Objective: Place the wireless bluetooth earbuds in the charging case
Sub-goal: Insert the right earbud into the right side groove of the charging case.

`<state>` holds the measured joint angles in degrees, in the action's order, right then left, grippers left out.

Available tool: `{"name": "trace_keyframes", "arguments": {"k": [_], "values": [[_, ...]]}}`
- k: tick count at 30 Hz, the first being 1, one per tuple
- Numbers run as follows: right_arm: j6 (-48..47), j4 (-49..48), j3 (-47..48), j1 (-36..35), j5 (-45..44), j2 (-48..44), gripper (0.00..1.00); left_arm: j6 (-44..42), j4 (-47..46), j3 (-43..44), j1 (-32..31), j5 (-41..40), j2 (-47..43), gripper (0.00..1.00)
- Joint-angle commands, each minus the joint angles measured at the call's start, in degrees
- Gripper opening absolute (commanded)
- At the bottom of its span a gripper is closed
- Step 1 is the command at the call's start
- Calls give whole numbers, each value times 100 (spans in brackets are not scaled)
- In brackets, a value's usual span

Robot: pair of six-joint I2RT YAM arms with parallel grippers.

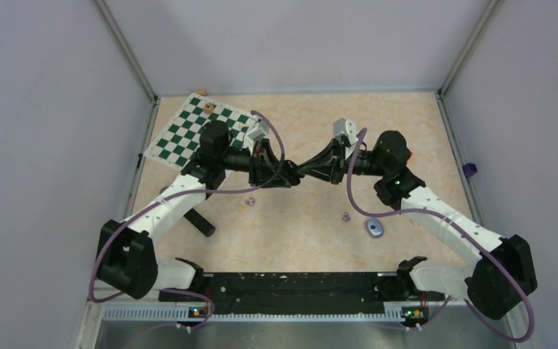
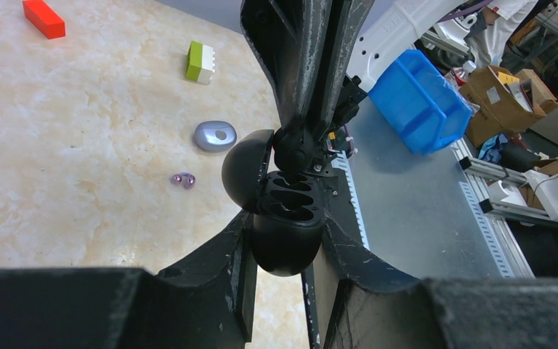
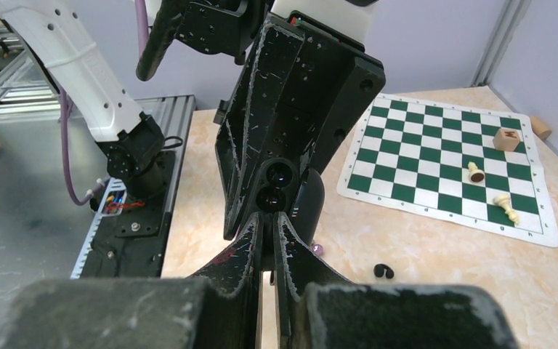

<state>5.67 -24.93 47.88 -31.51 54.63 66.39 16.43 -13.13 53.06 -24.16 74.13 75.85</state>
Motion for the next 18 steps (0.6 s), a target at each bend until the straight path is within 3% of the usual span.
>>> {"name": "trace_keyframes", "arguments": {"k": [1, 18], "values": [[67, -365, -6, -96, -12, 56, 4, 27, -289, -15, -22, 125, -209, 0], [386, -601, -57, -171, -23, 141, 5, 13, -296, 3, 31, 84, -275, 0]]}}
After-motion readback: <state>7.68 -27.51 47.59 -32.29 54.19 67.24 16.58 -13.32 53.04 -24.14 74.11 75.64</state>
